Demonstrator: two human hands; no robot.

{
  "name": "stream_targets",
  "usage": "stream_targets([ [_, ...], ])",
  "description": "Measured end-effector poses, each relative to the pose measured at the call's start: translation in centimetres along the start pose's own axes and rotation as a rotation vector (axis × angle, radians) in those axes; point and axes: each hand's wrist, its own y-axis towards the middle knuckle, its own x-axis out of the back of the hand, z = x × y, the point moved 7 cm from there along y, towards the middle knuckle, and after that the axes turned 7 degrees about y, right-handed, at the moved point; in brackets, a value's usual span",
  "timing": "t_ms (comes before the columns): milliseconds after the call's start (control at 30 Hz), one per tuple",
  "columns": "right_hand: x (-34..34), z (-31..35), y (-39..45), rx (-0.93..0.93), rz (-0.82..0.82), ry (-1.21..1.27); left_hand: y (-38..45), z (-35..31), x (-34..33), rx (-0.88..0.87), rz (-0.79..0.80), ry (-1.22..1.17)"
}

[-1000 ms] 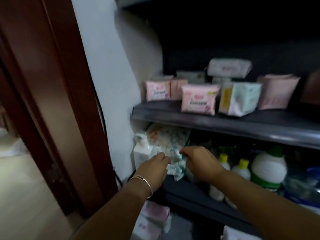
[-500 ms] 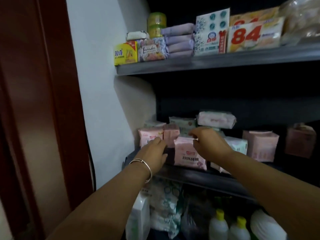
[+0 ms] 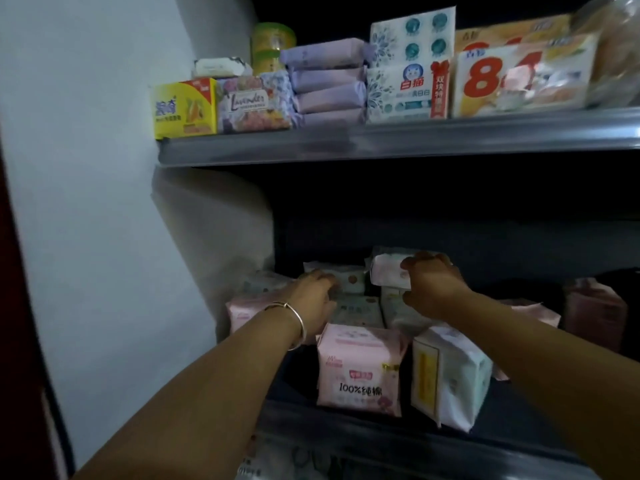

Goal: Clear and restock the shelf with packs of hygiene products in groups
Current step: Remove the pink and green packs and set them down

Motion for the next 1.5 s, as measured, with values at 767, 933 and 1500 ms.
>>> stream_targets([
  [767, -4.1, -4.5, 8.9, 0.025, -0.073, -0.352, 9.4, 0.5, -7.6, -0.054, 0.323, 0.06],
  [933, -2.0, -3.2, 7.6, 0.096, -0.125, -0.248, 8.2, -0.6, -7.4, -0.056, 0.457, 0.152],
  [1500, -0.2, -4.3, 3.5, -0.098, -0.059, 0.203, 5.3, -2.5, -6.5, 0.178, 0.703, 0.298],
])
